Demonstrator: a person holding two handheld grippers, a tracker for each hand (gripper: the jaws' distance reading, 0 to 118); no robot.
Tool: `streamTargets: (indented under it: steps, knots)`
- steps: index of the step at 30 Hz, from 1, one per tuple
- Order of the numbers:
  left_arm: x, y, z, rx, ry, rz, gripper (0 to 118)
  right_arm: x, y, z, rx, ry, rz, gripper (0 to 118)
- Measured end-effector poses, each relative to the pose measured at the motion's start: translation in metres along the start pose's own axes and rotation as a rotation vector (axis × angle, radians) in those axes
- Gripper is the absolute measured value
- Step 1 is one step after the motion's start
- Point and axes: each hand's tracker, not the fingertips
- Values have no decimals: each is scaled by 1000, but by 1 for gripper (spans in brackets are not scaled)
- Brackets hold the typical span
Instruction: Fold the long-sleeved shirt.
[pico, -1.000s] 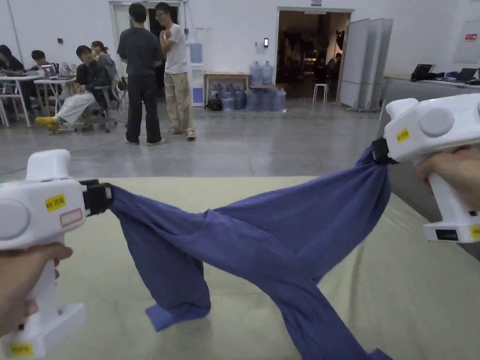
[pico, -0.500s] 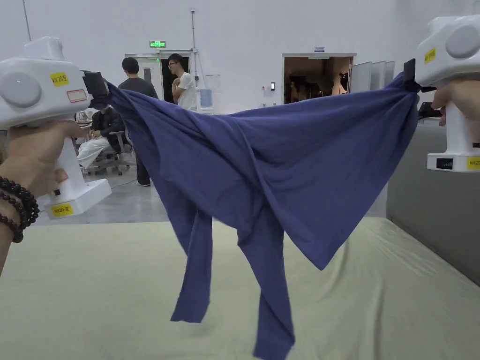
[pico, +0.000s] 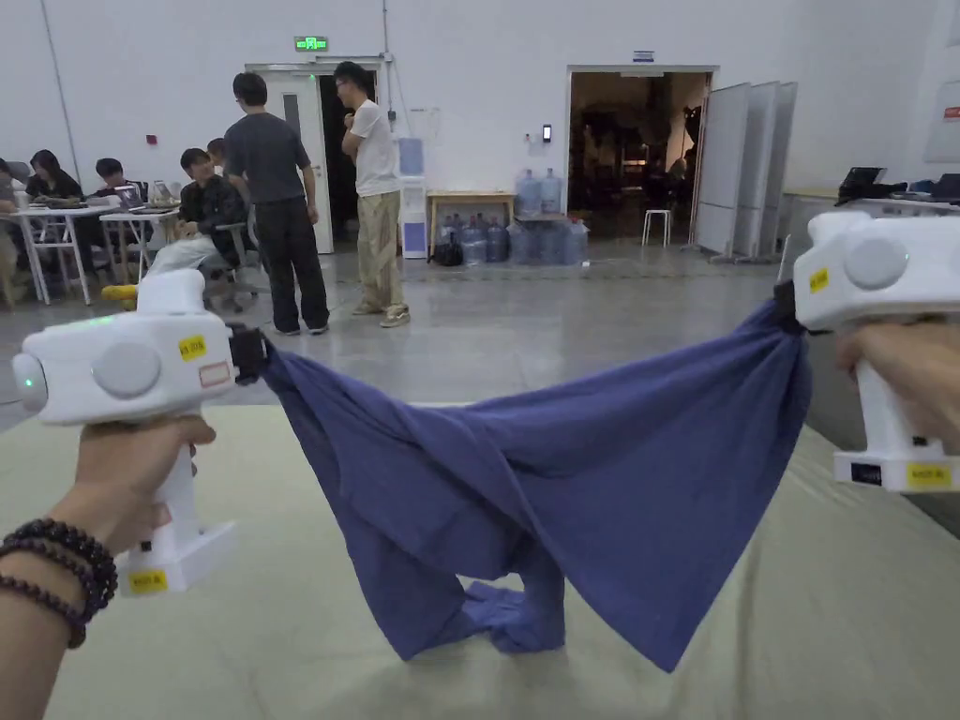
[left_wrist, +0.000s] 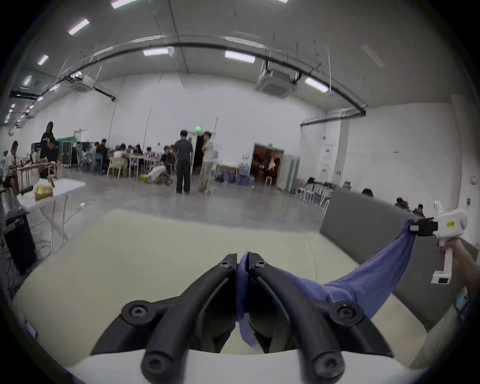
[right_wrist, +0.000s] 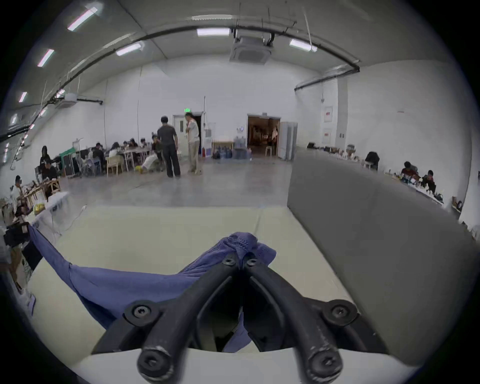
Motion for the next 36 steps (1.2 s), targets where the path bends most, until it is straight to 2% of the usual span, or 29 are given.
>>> streamTargets:
  steps: [4, 7, 10, 13, 16, 19, 23, 26, 28, 32, 33, 34, 35, 36]
  knots:
    - [-10, -68, -4, -109, -1, -21, 0, 1, -66, -24, -106, 14, -9, 0]
    - [-12, -102, 16, -130, -21, -36, 0, 7, -98, -18, -117, 35, 4, 0]
    - [-18, -130, 49, -126, -95, -77, 0, 12, -129, 18, -97, 70, 25, 0]
    - [-6, -171, 104, -155, -143, -178, 0, 17, -173, 64, -88, 121, 103, 0]
    - [3, -223, 152, -222, -165, -245, 0, 24, -230, 107, -153, 165, 107, 0]
    - [0, -283, 186, -320, -196, -255, 0, 30, -296, 143, -259, 231, 120, 0]
    - [-3, -342, 217, -440, -208, -253, 0, 32, -375, 169, -424, 235, 209, 0]
    - [-5, -363, 228, -453, -192, -221, 0, 34, -418, 170, -542, 235, 260, 0]
    - [-8, -369, 226, -463, -176, -199, 0, 39, -436, 160, -578, 219, 262, 0]
    - [-11, -365, 226, -432, -152, -158, 1, 47, -443, 146, -565, 203, 212, 0]
    - [-10, -360, 227, -433, -161, -136, 18, 50, -439, 145, -561, 208, 189, 5]
    - [-10, -356, 227, -441, -152, -124, 50, 53, -435, 146, -558, 223, 169, 25]
    - [-11, -350, 227, -452, -145, -112, 92, 55, -430, 150, -549, 234, 151, 58]
    - [-13, -345, 229, -453, -148, -102, 118, 54, -426, 157, -538, 222, 145, 101]
